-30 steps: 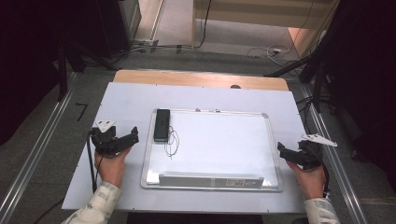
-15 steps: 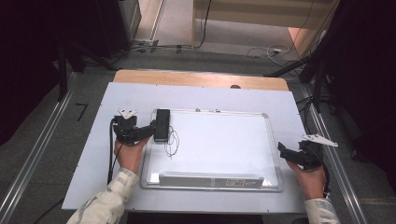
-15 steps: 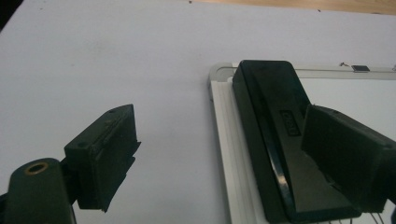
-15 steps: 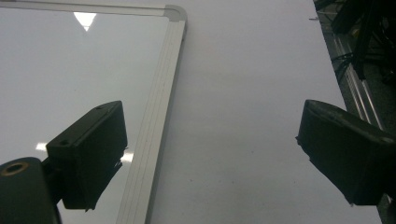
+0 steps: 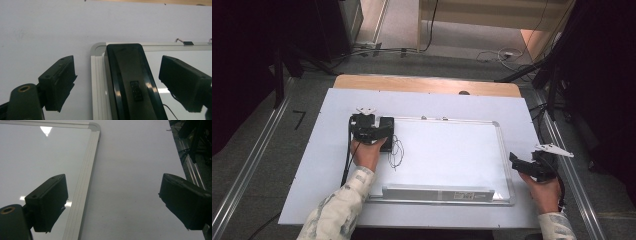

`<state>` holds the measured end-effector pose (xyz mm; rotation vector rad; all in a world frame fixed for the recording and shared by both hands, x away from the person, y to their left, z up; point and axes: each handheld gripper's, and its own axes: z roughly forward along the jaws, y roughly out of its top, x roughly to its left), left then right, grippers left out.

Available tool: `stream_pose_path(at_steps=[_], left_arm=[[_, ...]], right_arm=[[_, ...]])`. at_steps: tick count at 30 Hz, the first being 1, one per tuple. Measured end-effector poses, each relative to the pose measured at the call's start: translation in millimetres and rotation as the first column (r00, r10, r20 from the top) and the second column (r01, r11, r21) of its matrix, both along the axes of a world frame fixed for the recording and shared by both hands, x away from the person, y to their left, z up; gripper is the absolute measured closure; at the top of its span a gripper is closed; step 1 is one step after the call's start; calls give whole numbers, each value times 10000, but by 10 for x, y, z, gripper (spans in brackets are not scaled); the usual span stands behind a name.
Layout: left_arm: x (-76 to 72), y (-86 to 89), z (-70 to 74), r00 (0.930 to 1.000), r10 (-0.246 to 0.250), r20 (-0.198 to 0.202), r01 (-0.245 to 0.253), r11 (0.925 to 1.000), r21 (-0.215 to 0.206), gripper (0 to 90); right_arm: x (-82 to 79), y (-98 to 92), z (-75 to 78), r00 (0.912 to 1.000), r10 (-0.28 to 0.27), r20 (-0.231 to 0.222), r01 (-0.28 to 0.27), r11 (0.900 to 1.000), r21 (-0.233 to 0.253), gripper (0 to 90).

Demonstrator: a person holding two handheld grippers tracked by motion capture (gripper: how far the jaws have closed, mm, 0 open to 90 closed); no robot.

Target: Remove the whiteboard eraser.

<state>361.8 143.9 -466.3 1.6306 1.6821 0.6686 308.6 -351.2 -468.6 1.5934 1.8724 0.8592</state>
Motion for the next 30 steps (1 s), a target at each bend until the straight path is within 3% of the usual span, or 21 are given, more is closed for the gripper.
stream_pose_path(at_steps=[12,16,23,30], left_arm=[[242,-172,-143,9984,107,-554,-99,9998,150,229],[260,-242,-172,9983,70,-575,-33,9978,655,272],[256,-269,-190,9974,173,-704,-100,9947,1026,337],[247,-258,-203,9982,36,-593,11,9970,775,373]], right_arm=[[-2,-5,2,10000,10,3,-10,10000,41,86],[-4,-17,3,10000,-24,36,23,10000,53,94],[-4,-27,4,10000,-68,49,68,9999,77,95],[-7,-27,6,10000,-70,55,70,10000,67,95]])
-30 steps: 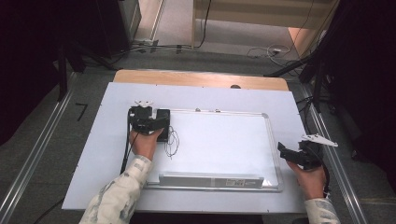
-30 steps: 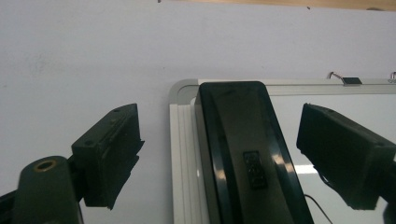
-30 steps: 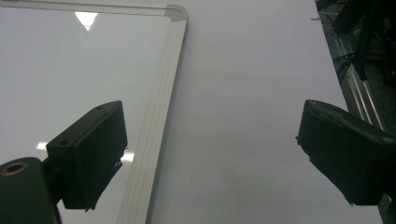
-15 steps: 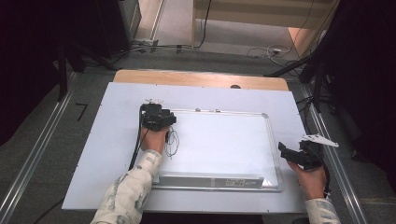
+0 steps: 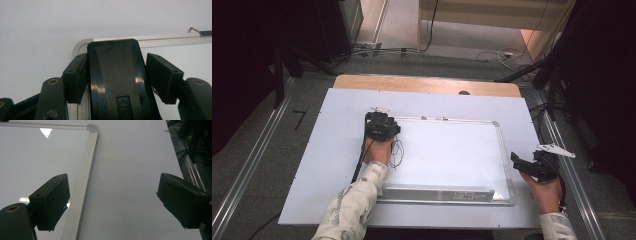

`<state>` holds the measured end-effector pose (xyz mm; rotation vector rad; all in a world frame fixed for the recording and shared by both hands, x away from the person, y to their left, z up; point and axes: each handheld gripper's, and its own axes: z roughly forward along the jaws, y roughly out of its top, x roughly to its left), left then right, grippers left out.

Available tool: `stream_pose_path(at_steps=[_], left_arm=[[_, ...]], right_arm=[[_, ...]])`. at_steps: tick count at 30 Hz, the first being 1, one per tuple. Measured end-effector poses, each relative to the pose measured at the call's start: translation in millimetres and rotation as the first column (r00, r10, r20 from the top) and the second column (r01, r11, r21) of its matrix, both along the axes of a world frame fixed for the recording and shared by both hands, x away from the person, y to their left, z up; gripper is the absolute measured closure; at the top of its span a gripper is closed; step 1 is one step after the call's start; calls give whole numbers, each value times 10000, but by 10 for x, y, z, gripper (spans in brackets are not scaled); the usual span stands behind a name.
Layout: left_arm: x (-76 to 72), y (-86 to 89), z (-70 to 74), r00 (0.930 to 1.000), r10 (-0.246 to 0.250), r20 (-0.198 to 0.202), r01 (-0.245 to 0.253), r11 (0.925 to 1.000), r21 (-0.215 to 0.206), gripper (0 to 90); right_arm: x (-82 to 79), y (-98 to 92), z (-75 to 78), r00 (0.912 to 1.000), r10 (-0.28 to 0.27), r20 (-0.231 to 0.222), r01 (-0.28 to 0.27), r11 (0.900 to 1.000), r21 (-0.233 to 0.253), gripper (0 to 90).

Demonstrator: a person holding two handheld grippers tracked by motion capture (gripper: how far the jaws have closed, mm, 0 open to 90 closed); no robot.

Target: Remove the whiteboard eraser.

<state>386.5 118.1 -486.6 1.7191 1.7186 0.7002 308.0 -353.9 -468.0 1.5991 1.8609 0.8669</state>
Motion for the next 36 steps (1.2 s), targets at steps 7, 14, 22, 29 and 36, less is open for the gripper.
stream_pose_path(at_steps=[7,14,22,29,36], left_arm=[[-6,-25,-42,9999,-107,-31,107,9999,-17,383],[-17,-42,-63,9998,-138,135,136,9998,175,401],[-36,-37,-47,9992,-236,336,231,9996,156,409],[-111,-2,103,9958,-567,718,571,9984,-30,408],[-272,19,151,9903,-1082,869,1104,9937,-205,407]], right_arm=[[4,4,-2,10000,-7,-2,7,10000,-20,95],[1,-3,-2,10000,-15,12,15,10000,-8,96],[1,-6,-1,10000,-11,21,11,10000,4,96],[1,-1,-1,10000,-24,24,24,10000,-2,96],[-1,0,0,10000,-14,17,14,10000,-25,96]])
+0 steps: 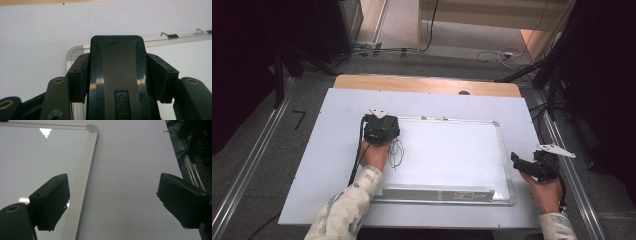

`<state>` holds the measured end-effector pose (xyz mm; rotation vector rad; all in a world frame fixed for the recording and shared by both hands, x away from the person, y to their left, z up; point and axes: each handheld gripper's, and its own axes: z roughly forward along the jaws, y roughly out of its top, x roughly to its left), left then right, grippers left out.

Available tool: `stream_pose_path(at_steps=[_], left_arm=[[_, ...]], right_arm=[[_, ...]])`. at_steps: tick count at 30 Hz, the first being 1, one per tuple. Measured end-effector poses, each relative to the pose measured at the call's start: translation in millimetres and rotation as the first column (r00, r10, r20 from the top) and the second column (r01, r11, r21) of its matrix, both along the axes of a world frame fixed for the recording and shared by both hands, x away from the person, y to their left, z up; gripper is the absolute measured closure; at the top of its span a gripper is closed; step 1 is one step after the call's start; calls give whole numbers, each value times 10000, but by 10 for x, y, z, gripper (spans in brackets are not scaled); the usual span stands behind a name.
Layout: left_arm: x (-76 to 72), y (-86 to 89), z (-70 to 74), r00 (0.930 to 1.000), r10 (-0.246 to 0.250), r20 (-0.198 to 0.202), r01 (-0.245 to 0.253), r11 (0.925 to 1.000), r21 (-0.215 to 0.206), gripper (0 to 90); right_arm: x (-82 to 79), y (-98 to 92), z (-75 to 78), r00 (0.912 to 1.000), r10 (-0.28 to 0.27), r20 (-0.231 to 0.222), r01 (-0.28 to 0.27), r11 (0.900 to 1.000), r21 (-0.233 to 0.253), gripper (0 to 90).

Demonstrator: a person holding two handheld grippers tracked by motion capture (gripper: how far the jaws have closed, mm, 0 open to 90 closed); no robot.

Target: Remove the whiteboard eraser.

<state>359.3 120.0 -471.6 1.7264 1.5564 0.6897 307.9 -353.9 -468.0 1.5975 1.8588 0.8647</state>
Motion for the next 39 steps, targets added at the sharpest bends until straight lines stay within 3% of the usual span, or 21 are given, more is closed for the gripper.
stream_pose_path(at_steps=[4,18,39], left_arm=[[-113,25,31,9995,-292,110,293,9994,-163,408],[-326,163,147,9982,-463,380,485,9970,-606,407],[-371,167,164,9977,-476,485,515,9954,-808,407]], right_arm=[[3,2,-2,10000,-22,-25,22,10000,-16,96],[4,14,-6,10000,27,-40,-27,10000,-42,96],[6,18,-8,10000,33,-48,-33,10000,-69,96]])
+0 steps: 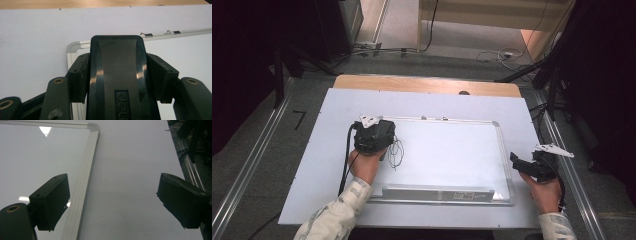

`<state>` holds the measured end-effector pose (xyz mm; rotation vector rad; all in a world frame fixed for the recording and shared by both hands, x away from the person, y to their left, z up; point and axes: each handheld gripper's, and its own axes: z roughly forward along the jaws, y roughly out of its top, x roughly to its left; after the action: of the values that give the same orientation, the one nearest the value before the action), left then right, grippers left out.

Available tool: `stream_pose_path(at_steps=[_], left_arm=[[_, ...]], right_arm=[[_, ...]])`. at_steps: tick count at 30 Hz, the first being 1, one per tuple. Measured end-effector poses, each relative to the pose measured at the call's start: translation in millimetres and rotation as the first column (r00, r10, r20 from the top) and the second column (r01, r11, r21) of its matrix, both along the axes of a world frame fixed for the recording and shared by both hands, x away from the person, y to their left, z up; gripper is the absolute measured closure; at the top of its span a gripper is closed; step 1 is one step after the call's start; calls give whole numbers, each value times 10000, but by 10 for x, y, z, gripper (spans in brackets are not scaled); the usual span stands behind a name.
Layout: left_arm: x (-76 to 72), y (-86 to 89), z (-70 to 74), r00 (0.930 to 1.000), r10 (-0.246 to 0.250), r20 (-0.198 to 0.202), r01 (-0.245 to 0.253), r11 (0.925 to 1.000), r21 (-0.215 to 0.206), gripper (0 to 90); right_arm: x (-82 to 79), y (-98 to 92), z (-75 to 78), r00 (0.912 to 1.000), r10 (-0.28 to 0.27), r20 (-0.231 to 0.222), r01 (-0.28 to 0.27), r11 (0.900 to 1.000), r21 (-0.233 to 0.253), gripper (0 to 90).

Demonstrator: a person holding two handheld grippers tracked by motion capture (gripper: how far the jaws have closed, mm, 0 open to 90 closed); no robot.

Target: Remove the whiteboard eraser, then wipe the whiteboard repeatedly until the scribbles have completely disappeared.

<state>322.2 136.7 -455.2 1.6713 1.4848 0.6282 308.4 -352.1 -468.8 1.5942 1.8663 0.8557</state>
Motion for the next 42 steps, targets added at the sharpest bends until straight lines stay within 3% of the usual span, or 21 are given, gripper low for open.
stream_pose_path(at_steps=[17,27,42], left_arm=[[8,6,-8,10000,-68,69,69,9999,-103,407],[12,7,-9,9999,38,161,-38,10000,-53,407],[36,-40,-51,9997,-226,-2,226,9997,-121,407]], right_arm=[[54,63,2,9999,87,-58,-87,10000,16,97],[-24,1,1,10000,-13,-18,13,10000,33,99],[-11,5,-2,10000,15,-32,-15,10000,-41,99]])
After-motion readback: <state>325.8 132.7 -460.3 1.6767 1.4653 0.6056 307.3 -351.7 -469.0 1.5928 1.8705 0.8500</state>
